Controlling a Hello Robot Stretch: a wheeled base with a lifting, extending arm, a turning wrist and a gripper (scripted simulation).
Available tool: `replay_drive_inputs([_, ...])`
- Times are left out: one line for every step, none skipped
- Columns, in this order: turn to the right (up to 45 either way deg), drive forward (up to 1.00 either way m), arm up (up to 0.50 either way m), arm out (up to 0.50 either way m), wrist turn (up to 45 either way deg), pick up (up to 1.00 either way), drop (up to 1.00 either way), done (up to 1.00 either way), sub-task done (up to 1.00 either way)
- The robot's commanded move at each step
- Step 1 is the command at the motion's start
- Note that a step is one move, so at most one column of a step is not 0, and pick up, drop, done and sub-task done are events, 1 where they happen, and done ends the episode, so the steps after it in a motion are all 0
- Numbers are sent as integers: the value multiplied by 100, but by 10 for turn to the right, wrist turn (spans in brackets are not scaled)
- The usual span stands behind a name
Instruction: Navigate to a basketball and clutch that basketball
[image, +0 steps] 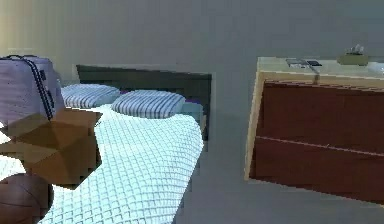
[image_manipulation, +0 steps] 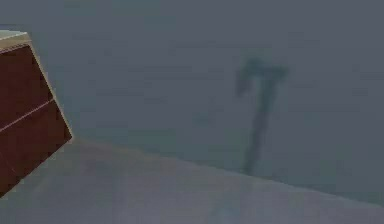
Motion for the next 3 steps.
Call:
replay_drive_inputs([0,45,0,0,0,0,0,0,0])
replay_drive_inputs([-450,0,0,0,0,0,0,0,0])
replay_drive_inputs([-450,0,0,0,0,0,0,0,0])
